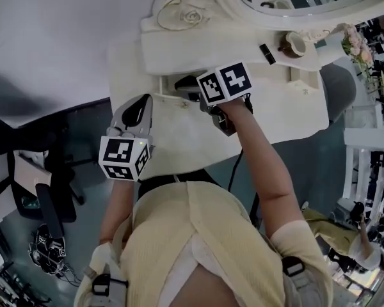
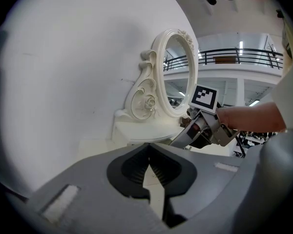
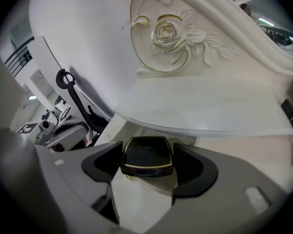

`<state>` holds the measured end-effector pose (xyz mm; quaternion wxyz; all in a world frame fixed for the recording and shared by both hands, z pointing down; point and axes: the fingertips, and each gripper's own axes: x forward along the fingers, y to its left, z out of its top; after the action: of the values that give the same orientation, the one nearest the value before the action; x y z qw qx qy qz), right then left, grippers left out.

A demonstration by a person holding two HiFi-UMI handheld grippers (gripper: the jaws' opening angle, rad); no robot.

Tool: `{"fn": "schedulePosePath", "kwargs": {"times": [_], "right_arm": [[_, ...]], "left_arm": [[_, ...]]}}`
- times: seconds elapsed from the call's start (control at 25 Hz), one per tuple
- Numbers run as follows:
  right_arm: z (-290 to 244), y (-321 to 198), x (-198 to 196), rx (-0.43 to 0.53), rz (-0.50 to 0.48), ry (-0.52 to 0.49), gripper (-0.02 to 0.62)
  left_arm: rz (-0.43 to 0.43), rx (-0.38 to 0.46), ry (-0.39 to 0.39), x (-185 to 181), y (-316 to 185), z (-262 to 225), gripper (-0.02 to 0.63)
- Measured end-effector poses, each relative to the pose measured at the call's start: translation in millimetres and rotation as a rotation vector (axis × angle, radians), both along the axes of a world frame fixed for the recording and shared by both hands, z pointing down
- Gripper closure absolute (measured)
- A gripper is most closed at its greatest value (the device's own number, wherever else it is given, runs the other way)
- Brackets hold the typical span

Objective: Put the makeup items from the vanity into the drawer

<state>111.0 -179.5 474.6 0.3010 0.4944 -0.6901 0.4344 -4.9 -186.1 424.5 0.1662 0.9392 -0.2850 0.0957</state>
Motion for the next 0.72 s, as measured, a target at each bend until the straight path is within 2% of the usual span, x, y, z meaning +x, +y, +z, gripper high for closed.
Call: {"fn": "schedulePosePath", "kwargs": {"times": [0.4, 0.72], "right_arm": [[9.4, -6.7, 0.6, -0.006, 0.03, 0.109, 0.268], [11.2, -6.9, 2.5, 0.003, 0.012, 0.179, 0.268]], "left_arm": [[-0.025, -0.011, 0.027, 0.6, -7.0, 7.5, 0.604], [-0.006, -0.028, 0.037, 0.6, -2.3, 10.9, 0.604]]}}
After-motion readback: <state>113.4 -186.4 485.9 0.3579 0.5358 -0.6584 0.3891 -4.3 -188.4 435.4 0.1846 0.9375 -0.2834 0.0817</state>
